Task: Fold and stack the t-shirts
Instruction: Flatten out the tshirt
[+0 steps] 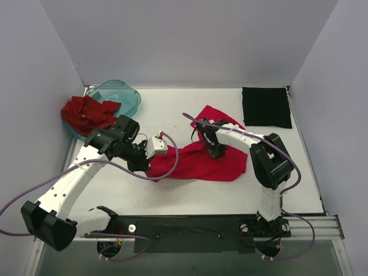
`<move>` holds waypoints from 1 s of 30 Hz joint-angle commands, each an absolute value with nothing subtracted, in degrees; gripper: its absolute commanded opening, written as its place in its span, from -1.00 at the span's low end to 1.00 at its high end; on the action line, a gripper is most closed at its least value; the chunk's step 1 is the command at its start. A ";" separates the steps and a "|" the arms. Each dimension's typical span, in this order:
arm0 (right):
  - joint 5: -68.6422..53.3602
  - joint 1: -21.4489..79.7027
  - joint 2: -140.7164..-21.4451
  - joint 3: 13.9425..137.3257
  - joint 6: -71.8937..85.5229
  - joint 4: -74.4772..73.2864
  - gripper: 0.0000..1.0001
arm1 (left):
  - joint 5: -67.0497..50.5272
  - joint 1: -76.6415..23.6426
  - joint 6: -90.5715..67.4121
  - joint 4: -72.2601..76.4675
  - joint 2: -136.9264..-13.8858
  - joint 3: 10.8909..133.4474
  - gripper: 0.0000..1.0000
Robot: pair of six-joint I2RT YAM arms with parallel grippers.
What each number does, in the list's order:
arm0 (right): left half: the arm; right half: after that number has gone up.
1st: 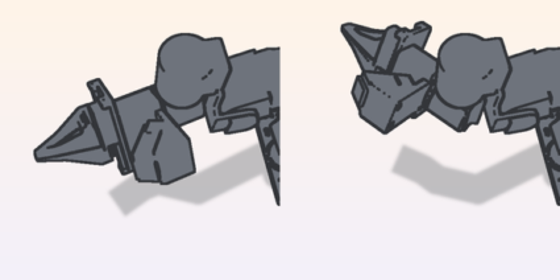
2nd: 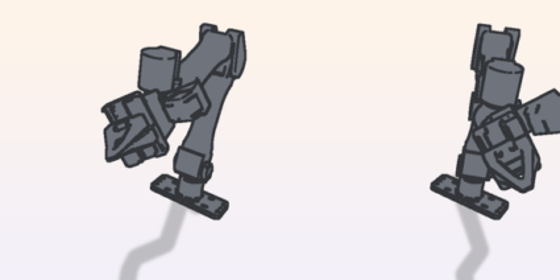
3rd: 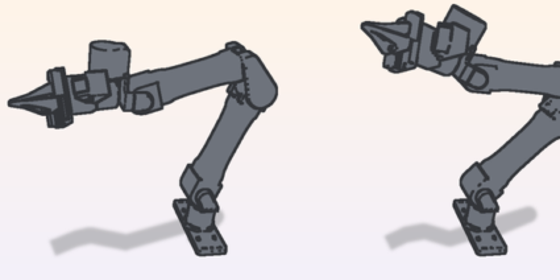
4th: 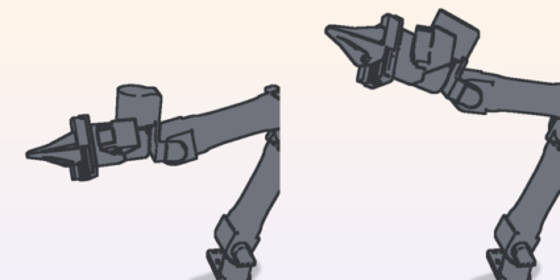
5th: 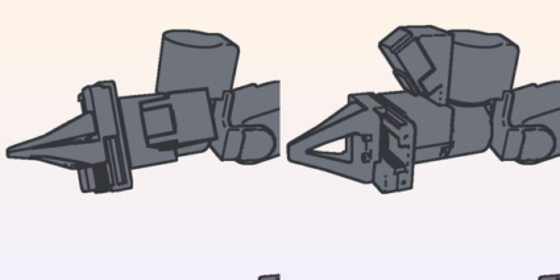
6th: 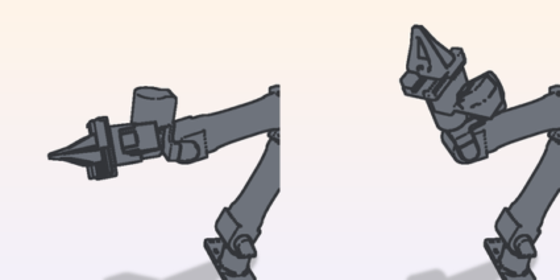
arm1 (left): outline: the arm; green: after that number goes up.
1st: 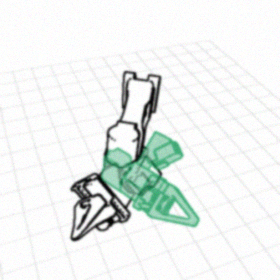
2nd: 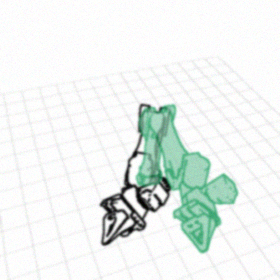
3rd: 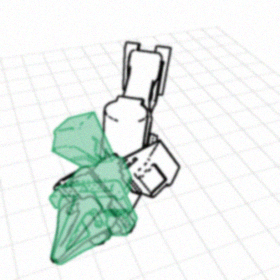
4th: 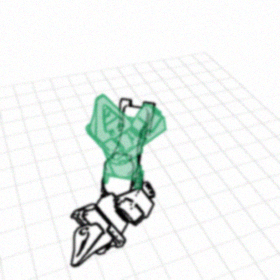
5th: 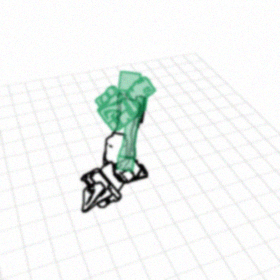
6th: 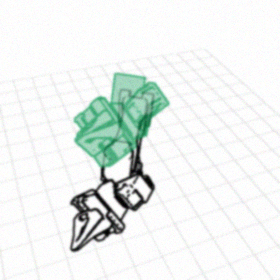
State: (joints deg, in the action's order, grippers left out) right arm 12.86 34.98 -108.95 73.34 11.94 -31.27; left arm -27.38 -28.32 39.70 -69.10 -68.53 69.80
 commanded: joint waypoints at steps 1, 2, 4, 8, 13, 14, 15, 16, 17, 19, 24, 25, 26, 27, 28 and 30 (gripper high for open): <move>19.85 34.89 -103.03 74.80 14.14 -35.24 -1.00 | -26.11 -27.86 39.47 -69.00 -68.20 71.90 -1.00; 21.34 34.81 -101.96 74.88 14.32 -35.68 -1.00 | -22.88 -27.69 37.64 -67.25 -68.12 71.29 -1.00; 22.23 33.67 -97.66 75.75 15.64 -37.61 -1.00 | -16.83 -26.81 35.35 -64.18 -68.03 70.58 -1.00; 20.40 29.98 -86.68 81.28 16.87 -45.95 -1.00 | -8.71 -22.87 35.50 -63.44 -68.12 77.83 -1.00; 16.46 29.35 -69.04 83.76 20.47 -60.70 -1.00 | -10.72 -20.92 35.87 -75.83 -67.24 91.04 -1.00; 15.57 29.70 -66.73 84.54 23.35 -61.95 -1.00 | -12.38 -20.92 34.73 -76.55 -65.93 91.66 -1.00; 13.99 30.40 -61.92 84.90 24.68 -63.96 -1.00 | -13.52 -21.09 32.72 -77.77 -65.13 93.58 -1.00; 13.19 30.76 -57.61 86.21 27.66 -64.42 -1.00 | -15.19 -21.09 31.83 -77.87 -63.56 94.73 -1.00; 12.92 30.85 -55.83 86.83 28.99 -64.95 -1.00 | -16.08 -21.18 29.82 -77.78 -62.94 97.97 -1.00; 13.70 31.03 -52.39 89.29 31.90 -63.82 -1.00 | -16.00 -21.18 27.70 -77.00 -62.84 102.37 -1.00; 10.30 27.71 -63.22 96.03 24.98 -51.61 -1.00 | -10.12 -21.09 27.51 -64.90 -65.73 98.45 -1.00; 5.41 26.29 -66.59 104.68 23.31 -51.33 -1.00 | -6.80 -21.01 28.21 -58.69 -66.26 96.87 -1.00; 4.40 24.28 -74.19 109.12 22.33 -51.24 -1.00 | -5.72 -20.83 28.73 -56.10 -68.10 96.77 -1.00; 4.74 23.82 -77.31 118.91 19.80 -50.89 -1.00 | -3.02 -20.74 29.96 -51.38 -69.33 98.51 -1.00; 5.44 22.69 -83.96 123.09 18.64 -50.02 -1.00 | -2.21 -20.13 30.23 -49.68 -72.74 100.00 -1.00; 5.80 20.32 -92.32 135.67 15.83 -47.92 -1.00 | -0.53 -18.30 30.85 -45.89 -78.47 109.63 -1.00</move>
